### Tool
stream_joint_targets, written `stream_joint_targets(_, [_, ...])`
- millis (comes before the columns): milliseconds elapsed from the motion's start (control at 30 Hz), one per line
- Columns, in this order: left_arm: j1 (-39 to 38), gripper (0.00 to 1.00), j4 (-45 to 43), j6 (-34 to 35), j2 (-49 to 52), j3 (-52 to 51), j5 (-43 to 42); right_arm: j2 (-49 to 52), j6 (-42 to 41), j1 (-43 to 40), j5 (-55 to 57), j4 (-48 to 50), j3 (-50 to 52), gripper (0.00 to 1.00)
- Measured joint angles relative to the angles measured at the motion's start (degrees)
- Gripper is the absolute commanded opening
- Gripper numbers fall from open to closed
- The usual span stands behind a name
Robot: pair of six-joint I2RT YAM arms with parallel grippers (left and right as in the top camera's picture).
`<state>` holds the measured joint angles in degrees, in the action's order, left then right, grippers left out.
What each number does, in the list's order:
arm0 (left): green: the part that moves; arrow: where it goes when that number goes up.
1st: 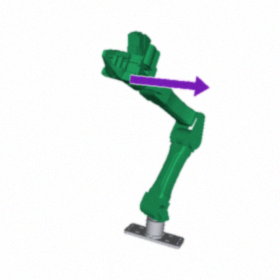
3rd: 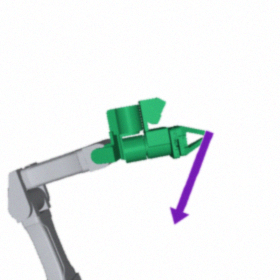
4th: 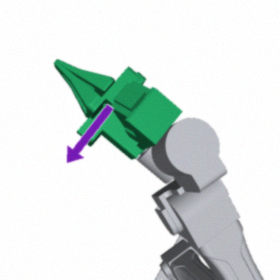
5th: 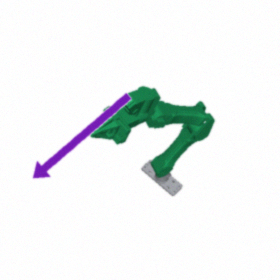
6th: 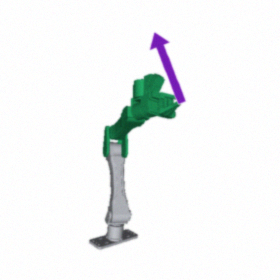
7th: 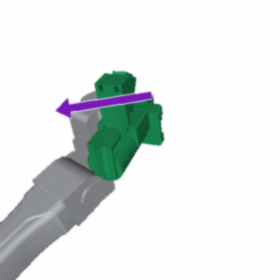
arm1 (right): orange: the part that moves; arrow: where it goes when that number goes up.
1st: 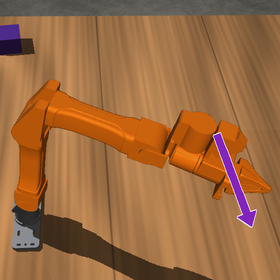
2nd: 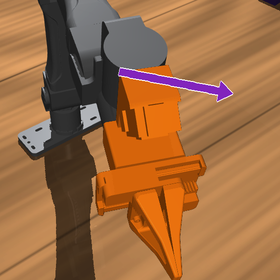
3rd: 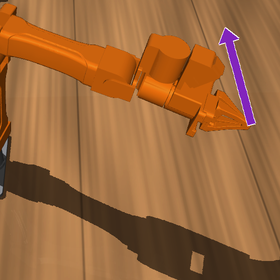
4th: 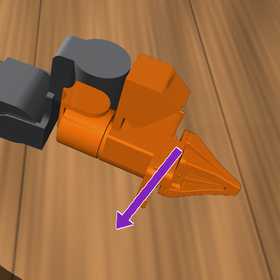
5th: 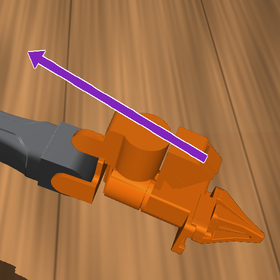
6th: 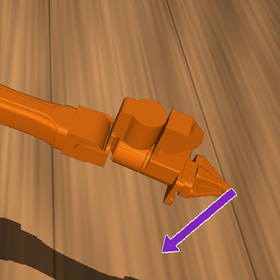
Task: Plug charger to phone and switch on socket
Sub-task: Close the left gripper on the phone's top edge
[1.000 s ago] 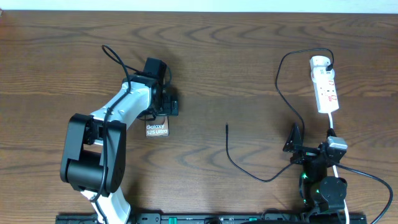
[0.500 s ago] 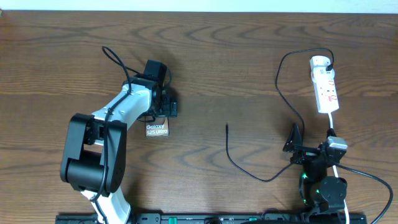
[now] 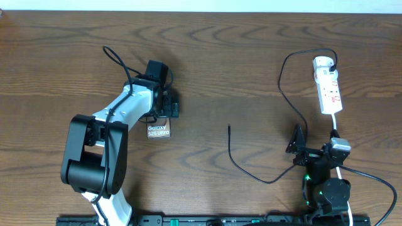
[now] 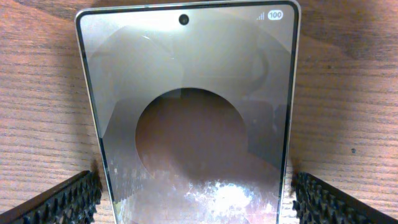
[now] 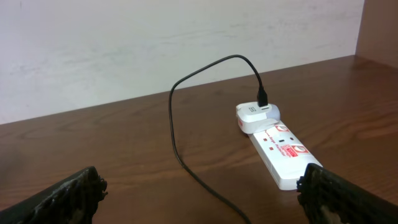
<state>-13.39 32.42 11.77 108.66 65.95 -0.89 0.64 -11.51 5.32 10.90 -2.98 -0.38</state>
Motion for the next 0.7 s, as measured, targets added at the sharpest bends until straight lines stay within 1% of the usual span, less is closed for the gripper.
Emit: stream_joint_targets(700, [0.0,0.98,-0.3,0.0,0.0,-0.5,0.2,0.0,0.0,0.0,0.0,0.0,0.0,0.99])
